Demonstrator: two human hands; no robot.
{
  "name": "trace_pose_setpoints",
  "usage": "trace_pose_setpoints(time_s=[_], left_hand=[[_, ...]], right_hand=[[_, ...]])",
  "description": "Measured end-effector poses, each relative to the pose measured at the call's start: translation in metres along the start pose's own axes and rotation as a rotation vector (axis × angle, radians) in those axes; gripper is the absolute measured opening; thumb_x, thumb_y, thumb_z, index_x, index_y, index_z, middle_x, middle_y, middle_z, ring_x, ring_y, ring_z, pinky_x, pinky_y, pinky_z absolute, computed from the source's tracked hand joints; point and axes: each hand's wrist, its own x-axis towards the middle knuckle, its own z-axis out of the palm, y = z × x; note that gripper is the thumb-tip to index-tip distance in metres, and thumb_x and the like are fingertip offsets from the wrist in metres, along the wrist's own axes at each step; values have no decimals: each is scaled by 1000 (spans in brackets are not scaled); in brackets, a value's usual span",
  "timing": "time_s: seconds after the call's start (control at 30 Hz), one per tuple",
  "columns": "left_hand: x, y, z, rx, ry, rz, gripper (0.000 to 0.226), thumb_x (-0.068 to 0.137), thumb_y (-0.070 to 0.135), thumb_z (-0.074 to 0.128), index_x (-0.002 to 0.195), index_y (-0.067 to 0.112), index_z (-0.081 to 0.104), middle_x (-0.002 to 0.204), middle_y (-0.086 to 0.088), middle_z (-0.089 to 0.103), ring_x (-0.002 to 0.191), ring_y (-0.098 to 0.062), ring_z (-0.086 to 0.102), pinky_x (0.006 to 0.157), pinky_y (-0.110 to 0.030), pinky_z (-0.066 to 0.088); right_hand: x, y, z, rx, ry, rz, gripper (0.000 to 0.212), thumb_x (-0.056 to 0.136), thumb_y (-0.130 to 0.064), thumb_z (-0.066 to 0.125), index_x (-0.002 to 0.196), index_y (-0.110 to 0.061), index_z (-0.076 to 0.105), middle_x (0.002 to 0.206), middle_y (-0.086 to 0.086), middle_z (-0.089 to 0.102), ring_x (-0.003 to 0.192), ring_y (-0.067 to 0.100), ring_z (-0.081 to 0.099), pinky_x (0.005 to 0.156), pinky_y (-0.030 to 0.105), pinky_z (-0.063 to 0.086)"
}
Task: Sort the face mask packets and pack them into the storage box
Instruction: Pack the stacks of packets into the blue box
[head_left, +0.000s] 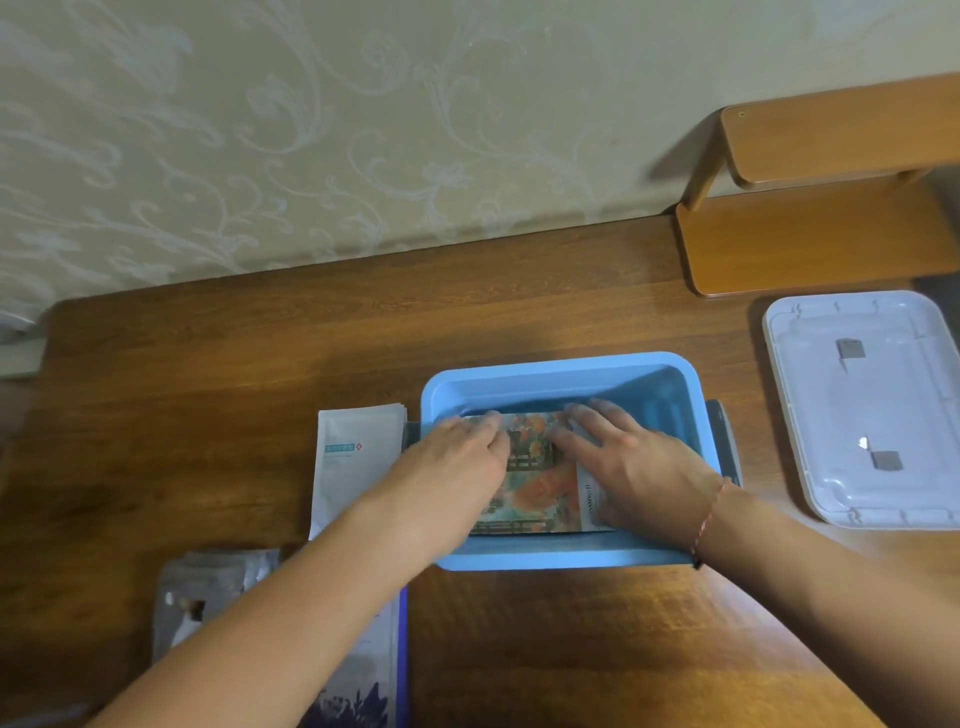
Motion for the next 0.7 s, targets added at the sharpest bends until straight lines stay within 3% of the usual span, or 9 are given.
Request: trace_pose_setpoints(time_s=[0.07,0.13,0.2,0.27,0.33,0.4,0.53,0.6,0.7], left_hand=[[-24,-18,-11,-359,154,90,58,96,22,62,149,25,39,155,11,36,139,-4,35,115,-23,27],[-41,-37,-10,-663,397,91,37,93,24,66,129,24,61,126,12,63,115,-1,58,101,-18,45],[-54,-57,7,-850,698,9,21,90,19,69,110,15,70,99,9,71,90,-7,67,79,-18,53],[-62,-67,24,-922,834,-105,18,88,25,65,103,16,70,89,9,70,83,-9,66,71,-17,51],[-72,-73,41,-967,823,-197,16,88,25,66,102,20,70,89,10,70,83,-10,66,71,-16,51],[-84,-78,62,-995,728,-268,15,89,16,70,102,23,70,90,11,70,84,-7,65,70,-14,50],[-114,-82,106,-1176,585,-457,20,90,18,69,100,35,66,95,15,70,84,2,63,72,-16,49],[-132,-80,132,-1294,488,-558,22,91,25,67,110,35,63,110,14,67,98,2,62,80,-17,49],[-158,-72,177,-1417,419,-578,33,90,33,68,119,41,54,133,15,54,124,-1,52,100,-23,45]], right_hand=[[-8,-2,-5,73,124,12,78,82,-41,71,148,-24,33,155,4,30,144,25,26,101,43,48],[-16,-5,-9,169,300,36,64,80,-37,75,136,-19,52,140,6,53,129,28,49,92,44,54],[-23,-16,-15,283,476,68,48,82,-33,74,125,-17,62,122,3,66,110,25,64,85,37,55],[-29,-36,-25,388,589,63,35,86,-32,71,117,-17,66,109,-2,71,95,18,67,78,27,53],[-38,-66,-35,467,645,2,26,89,-31,67,112,-19,67,103,-6,71,89,10,65,77,17,49],[-47,-102,-36,546,625,-112,25,88,-30,66,112,-21,66,104,-10,69,93,6,64,81,17,49],[-48,-169,-1,784,400,-169,26,87,-32,67,113,-33,63,98,-20,67,88,-6,61,77,11,48],[-37,-193,31,987,266,13,27,84,-23,72,108,-34,66,98,-21,70,88,-3,66,75,17,52],[-17,-216,82,1206,175,443,29,82,-10,74,103,-28,64,105,-8,72,88,0,69,77,27,56]])
